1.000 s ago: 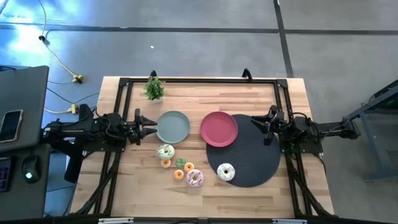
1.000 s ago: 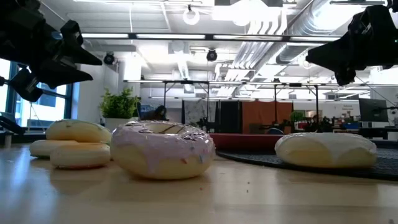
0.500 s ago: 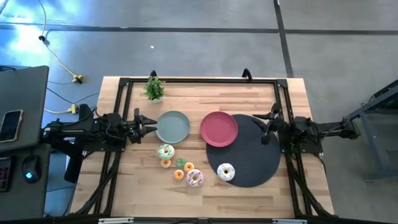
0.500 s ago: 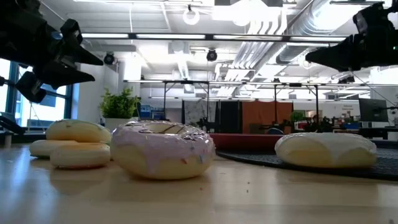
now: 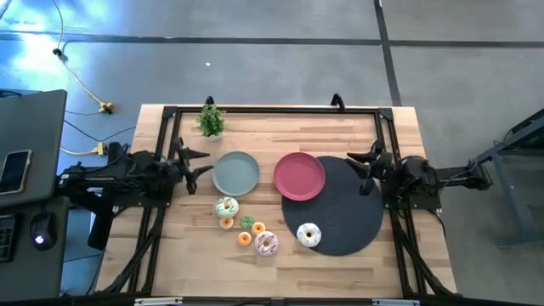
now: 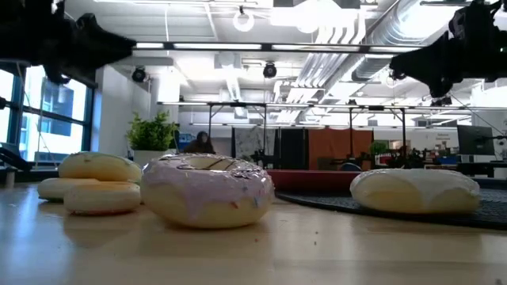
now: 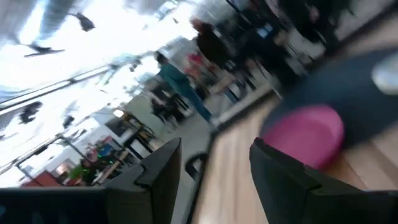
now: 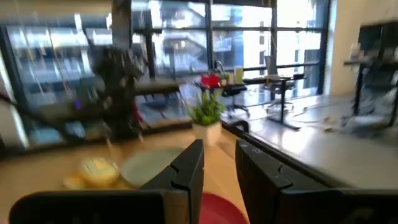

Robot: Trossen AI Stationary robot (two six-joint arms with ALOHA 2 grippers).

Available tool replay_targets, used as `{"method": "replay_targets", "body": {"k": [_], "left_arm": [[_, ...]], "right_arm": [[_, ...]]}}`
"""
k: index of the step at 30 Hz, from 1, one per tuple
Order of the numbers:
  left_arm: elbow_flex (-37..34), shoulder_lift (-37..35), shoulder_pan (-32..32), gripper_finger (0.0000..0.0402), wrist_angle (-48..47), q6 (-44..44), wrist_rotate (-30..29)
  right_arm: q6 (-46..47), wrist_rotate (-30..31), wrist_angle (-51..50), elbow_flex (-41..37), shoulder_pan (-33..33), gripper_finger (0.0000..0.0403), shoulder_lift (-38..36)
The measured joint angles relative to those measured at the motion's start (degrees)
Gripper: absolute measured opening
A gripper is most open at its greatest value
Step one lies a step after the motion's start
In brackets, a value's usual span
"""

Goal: Pick & Place donuts
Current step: Put the large green donut on the gray plate

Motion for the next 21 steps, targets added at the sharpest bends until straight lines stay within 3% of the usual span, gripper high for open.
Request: {"method": "replay_targets", "body": {"k": [9,21], "left_arm": [[0.0,0.0,0.0,0.0182,8.1,-0.3,0.0],[0.0,0.0,0.0,0.0182,8.2,-2.7,1.1]], "right_arm": [[6.2,-0.1,5.6,0.0,0.0,0.0083,0.0],[5.9,-0.3,5.8,0.0,0.0,0.0083,0.0]]}}
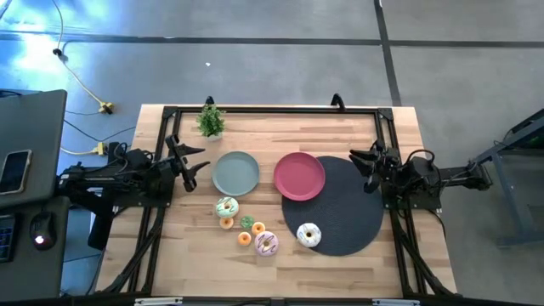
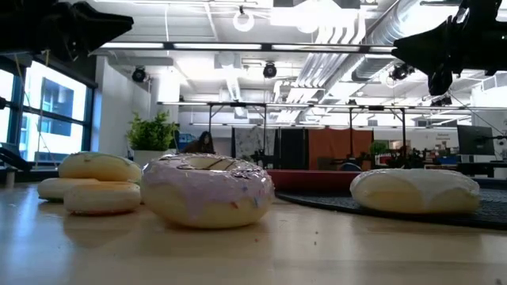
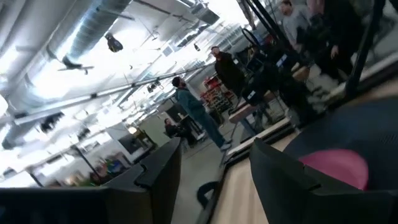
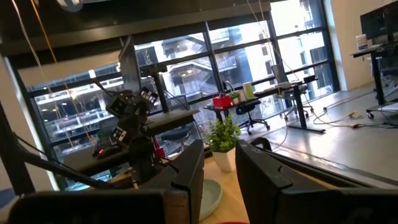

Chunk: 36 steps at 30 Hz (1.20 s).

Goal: Pick & Place donuts
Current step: Put the large green donut on the gray plate

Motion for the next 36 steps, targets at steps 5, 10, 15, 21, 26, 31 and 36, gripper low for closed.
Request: {"method": "replay_targets", "body": {"k": [5,10,15,21,26,31,36], "left_arm": [[0.0,0.0,0.0,0.0182,0.0,-9.4,0.2],[0.0,0.0,0.0,0.0182,-0.3,-18.4,0.3],[0.0,0.0,0.0,0.0182,0.2,-23.5,-5.5],[0.0,0.0,0.0,0.0182,-0.3,-24.5,-9.7],[0.0,0.5,0.0,0.0182,-0.3,-24.6,-13.6],[0.0,0.7,0.0,0.0182,-1.2,-25.3,-6.4],[0.0,0.8,0.0,0.0182,-8.7,-30.2,0.5]], "right_arm": [[7.0,0.1,1.2,0.0,0.0,0.0083,0.0],[19.1,3.0,2.1,0.0,0.0,0.0083,0.0],[36.3,5.7,3.3,0.0,0.0,0.0083,0.0],[41.5,7.0,7.1,0.0,-0.1,0.0083,1.5],[52.0,1.9,2.3,0.8,-1.1,0.0083,9.5],[54.1,1.3,2.6,8.6,-1.1,0.0083,27.9],[55.8,-7.2,-16.0,23.0,-1.1,0.0083,47.9]]}}
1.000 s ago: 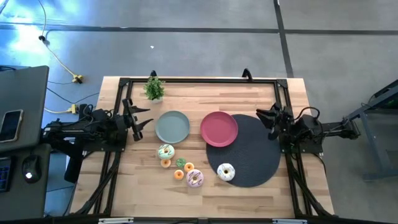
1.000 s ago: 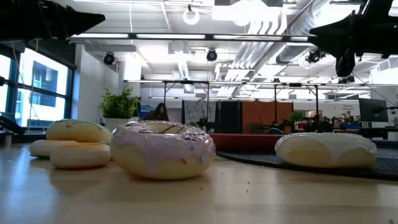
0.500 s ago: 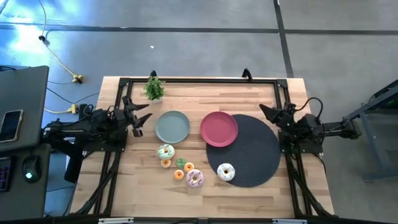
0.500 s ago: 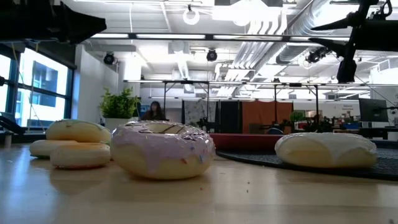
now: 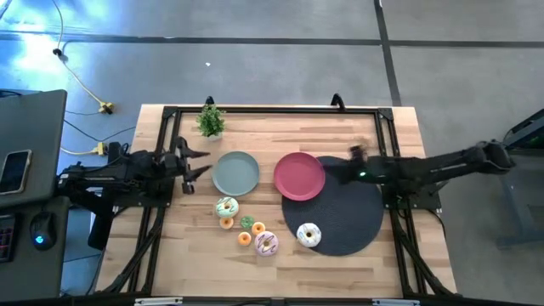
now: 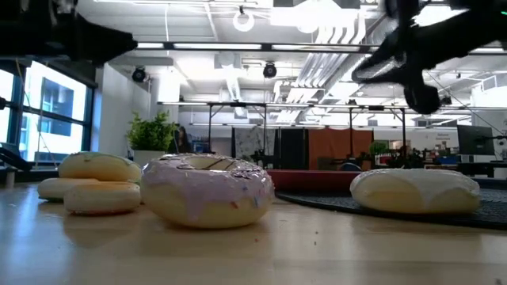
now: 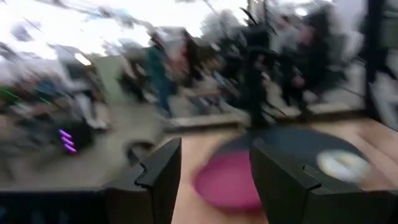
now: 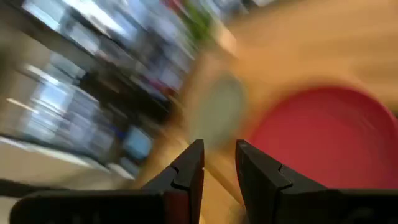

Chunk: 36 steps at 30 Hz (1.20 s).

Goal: Pick & Place donuts
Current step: Put the large green donut on the gray plate

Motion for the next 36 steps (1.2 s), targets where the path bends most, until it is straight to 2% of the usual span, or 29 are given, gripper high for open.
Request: {"method": "replay_targets", "body": {"k": [2,4,10,13,17,25,27,32,36], "left_arm": [[0.0,0.0,0.0,0.0182,-4.7,-2.5,3.1],[0.0,0.0,0.0,0.0182,-8.8,-4.8,5.8],[0.0,0.0,0.0,0.0182,-14.8,-8.8,12.0],[0.0,0.0,0.0,0.0182,-14.8,-9.0,13.1],[0.0,0.0,0.0,0.0182,-14.9,-9.0,13.1],[0.0,0.2,0.0,0.0182,-14.9,-10.5,11.6],[0.0,1.3,0.0,0.0182,-14.5,-11.5,10.9],[0.9,7.9,-0.1,0.0182,-7.5,-11.4,9.1],[6.4,18.3,-2.8,0.0182,-8.4,-7.9,10.0]], "right_arm": [[0.9,-4.0,-9.8,4.6,0.0,0.0083,7.0],[1.4,-7.7,-15.1,8.2,0.0,0.0083,12.4],[-1.5,-14.3,-12.9,14.5,0.2,0.0083,20.7],[-5.0,-13.6,-13.1,16.4,1.2,0.0083,21.5],[-5.1,-14.0,-13.2,17.5,2.2,0.0096,21.5],[-4.5,-18.0,-12.4,16.9,2.7,0.021,21.5],[-5.6,-18.4,-10.8,16.9,2.7,0.0228,21.5],[-13.0,-18.0,-10.1,17.6,5.5,0.0229,21.5],[-17.2,-18.4,-11.3,18.2,8.0,0.0219,21.5]]}}
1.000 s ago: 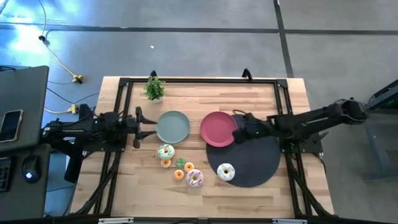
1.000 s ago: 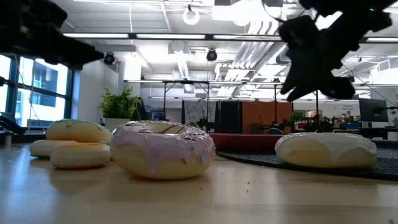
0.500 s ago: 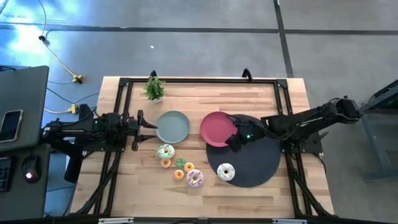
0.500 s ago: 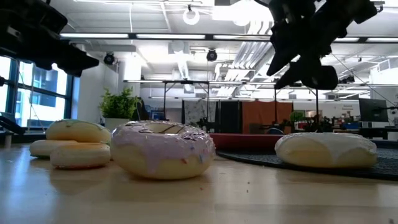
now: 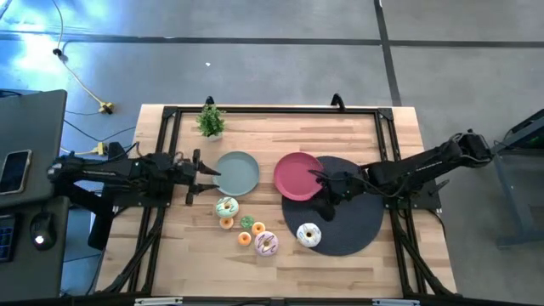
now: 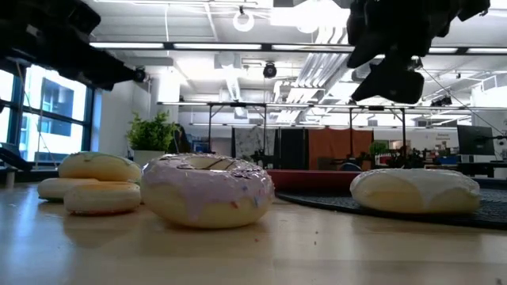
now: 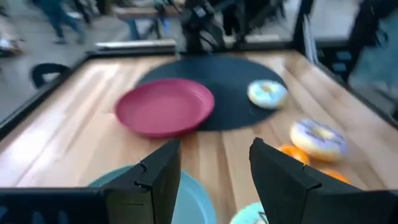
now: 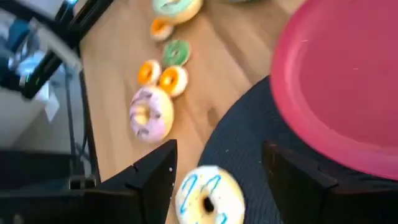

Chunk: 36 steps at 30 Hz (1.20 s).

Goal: Pick & Place donuts
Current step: Put the large green donut on the gray plate

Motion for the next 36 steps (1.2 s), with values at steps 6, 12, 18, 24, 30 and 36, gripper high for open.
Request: {"method": "replay_targets", "body": {"k": [6,12,18,24,30,36], "left_arm": [[11.5,20.2,-7.4,0.0182,-8.3,11.2,0.5],[17.6,32.6,-12.9,0.0182,-17.6,19.4,4.9],[17.7,33.1,-14.6,0.0182,-17.4,21.2,5.3],[17.7,33.1,-14.5,0.0182,-17.5,24.0,7.7],[17.7,33.0,-14.4,0.0182,-16.7,24.0,6.7],[17.7,32.0,-14.4,0.0182,-16.6,23.9,6.6]], "right_arm": [[1.7,0.4,1.5,0.0,0.5,0.0216,1.5],[6.4,-1.6,12.9,0.8,0.8,0.0216,11.5],[6.2,-2.9,12.8,8.2,-0.2,0.0216,20.9],[2.1,-4.2,9.4,14.7,-1.6,0.0216,24.5],[1.9,-4.2,9.4,15.1,-2.2,0.0216,24.5],[2.4,-4.2,13.0,14.7,-2.2,0.0216,24.5]]}}
